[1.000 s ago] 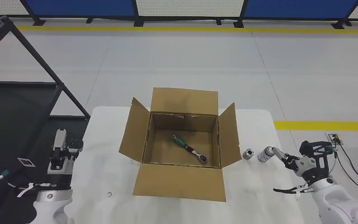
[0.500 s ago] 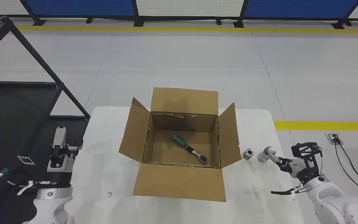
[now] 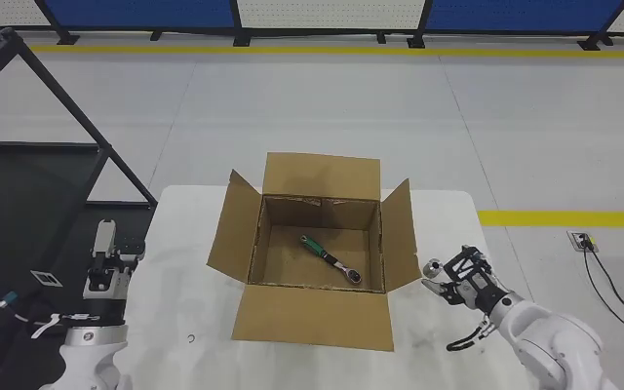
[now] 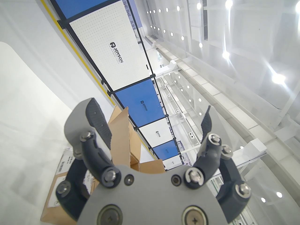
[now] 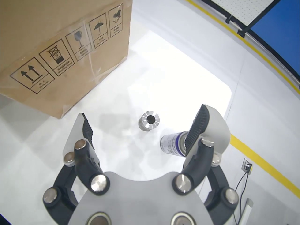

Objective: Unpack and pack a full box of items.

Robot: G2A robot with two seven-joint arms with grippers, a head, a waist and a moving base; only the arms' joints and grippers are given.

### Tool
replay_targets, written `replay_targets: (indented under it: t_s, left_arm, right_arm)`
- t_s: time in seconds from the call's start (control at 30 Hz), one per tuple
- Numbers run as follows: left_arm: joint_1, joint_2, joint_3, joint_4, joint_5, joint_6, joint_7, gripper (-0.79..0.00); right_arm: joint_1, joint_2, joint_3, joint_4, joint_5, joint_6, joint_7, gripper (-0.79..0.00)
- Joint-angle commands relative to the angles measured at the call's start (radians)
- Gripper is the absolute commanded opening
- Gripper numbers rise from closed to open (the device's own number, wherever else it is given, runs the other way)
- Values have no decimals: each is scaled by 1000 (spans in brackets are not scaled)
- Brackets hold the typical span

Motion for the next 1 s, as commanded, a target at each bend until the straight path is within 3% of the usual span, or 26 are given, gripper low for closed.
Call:
replay_targets:
  t_s: [0.0, 0.43, 0.73, 0.97]
  left_arm:
    - [1, 0, 0, 0, -1, -1, 2, 0]
    - [5, -1, -4, 1, 3, 1, 23, 0]
    - [5, -1, -4, 1, 3, 1, 23, 0]
    - [5, -1, -4, 1, 3, 1, 23, 0]
  right_arm:
    - [23, 0, -14, 15, -18, 20, 25, 0]
    - [26, -1, -37, 17, -37, 25, 17, 0]
    - [166, 0, -118, 138, -74, -51, 48, 0]
    - [264, -3, -170, 264, -85, -54, 108, 0]
